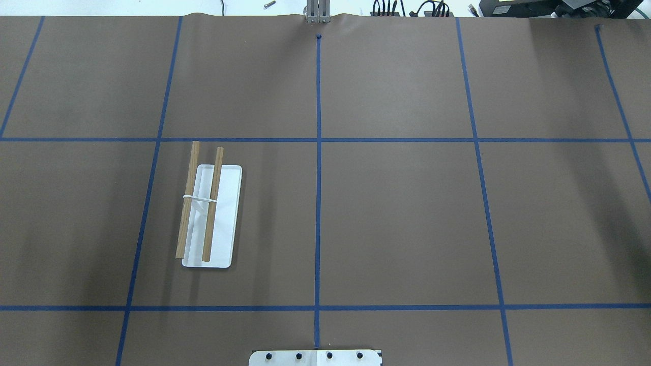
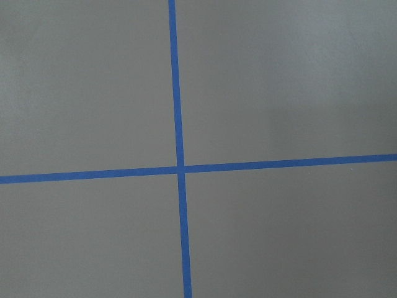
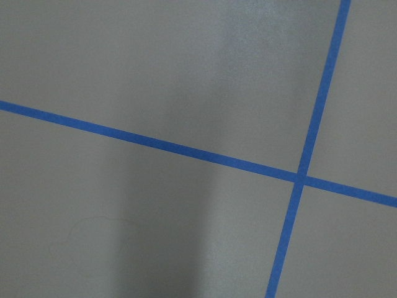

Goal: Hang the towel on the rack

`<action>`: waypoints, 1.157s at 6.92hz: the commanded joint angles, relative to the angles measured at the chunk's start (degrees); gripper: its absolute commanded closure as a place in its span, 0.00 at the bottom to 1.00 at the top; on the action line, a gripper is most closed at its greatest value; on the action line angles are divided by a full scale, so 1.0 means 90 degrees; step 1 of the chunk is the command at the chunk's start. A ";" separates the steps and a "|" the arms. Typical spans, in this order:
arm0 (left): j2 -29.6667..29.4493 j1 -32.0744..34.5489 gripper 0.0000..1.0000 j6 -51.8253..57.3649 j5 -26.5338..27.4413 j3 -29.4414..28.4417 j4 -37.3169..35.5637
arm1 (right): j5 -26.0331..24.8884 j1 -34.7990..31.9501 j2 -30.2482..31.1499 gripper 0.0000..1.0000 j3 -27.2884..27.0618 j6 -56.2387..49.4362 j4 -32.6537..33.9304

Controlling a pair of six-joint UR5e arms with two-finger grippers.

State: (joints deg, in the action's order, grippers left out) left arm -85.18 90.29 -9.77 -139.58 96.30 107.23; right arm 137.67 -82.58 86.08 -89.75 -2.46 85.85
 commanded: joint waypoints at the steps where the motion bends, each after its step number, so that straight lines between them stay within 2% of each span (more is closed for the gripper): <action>1: 0.0002 0.0007 0.02 0.0021 0.0001 0.0013 0.0010 | -0.0003 -0.0004 0.0005 0.00 0.0002 0.0000 0.0002; 2: 0.0002 0.0007 0.02 0.0021 0.0001 0.0023 0.0019 | -0.0003 -0.0004 0.0005 0.00 0.0002 0.0000 0.0002; 4: 0.0186 -0.0002 0.02 -0.0047 0.0040 -0.0074 0.0709 | -0.0003 -0.0004 -0.0014 0.00 0.0002 0.0000 0.0002; 8: 0.0304 -0.0002 0.02 -0.0066 -0.0242 -0.0075 0.0742 | 0.0104 0.0006 0.0123 0.00 -0.0105 0.0000 -0.0008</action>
State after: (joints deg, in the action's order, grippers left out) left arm -82.89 90.23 -10.21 -140.76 95.56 113.78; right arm 138.51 -82.55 86.92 -90.45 -2.54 85.79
